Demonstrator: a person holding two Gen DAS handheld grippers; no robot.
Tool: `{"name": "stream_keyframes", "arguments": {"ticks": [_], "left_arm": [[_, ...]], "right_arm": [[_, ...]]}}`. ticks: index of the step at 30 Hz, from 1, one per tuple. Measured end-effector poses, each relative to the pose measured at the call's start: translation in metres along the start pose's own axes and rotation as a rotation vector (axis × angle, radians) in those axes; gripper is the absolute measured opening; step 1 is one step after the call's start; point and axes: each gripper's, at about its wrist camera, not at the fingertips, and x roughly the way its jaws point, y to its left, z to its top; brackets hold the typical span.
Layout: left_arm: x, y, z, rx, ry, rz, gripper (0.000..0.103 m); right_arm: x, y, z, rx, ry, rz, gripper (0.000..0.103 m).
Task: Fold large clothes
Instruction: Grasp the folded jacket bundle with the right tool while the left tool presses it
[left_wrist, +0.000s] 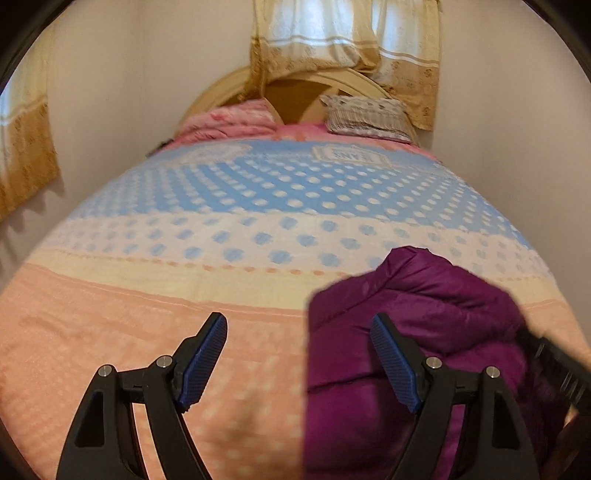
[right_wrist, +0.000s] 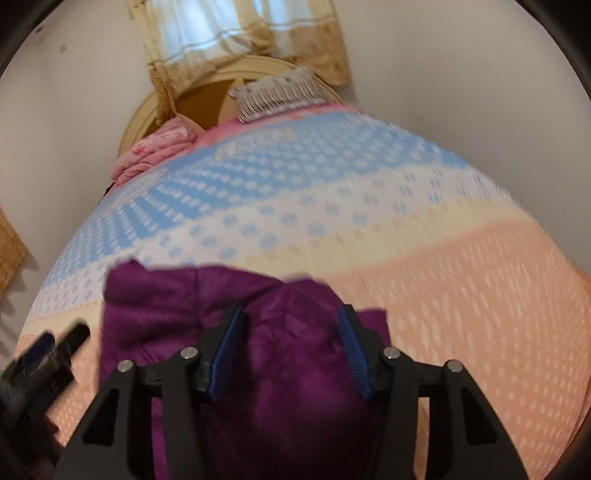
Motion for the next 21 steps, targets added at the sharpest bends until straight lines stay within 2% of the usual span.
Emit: {"name": "stream_keyframes", "arguments": {"ticks": [3,6,9,21], "left_arm": [[0.008,-0.029,-0.009,0.051,0.01,-0.029,0.08],[0.006,-0.058,-0.017,0.156,-0.018,0.011,0.08],[0.006,-0.07,-0.023,0.199,-0.035,0.02,0.081],[0.019,-0.067,-0.036,0.178,-0.006,-0.013,0.087]], "right_arm": [[-0.002,-0.023,-0.015,0.042,-0.012,-0.009,0.055],[-0.004,-0.036,-0.02,0.08,-0.022,-0.003,0.055],[-0.003,-0.039,-0.02,0.09,-0.024,0.0,0.055],[0.006,-0.039,-0.029,0.072,-0.042,-0.002,0.056]]}}
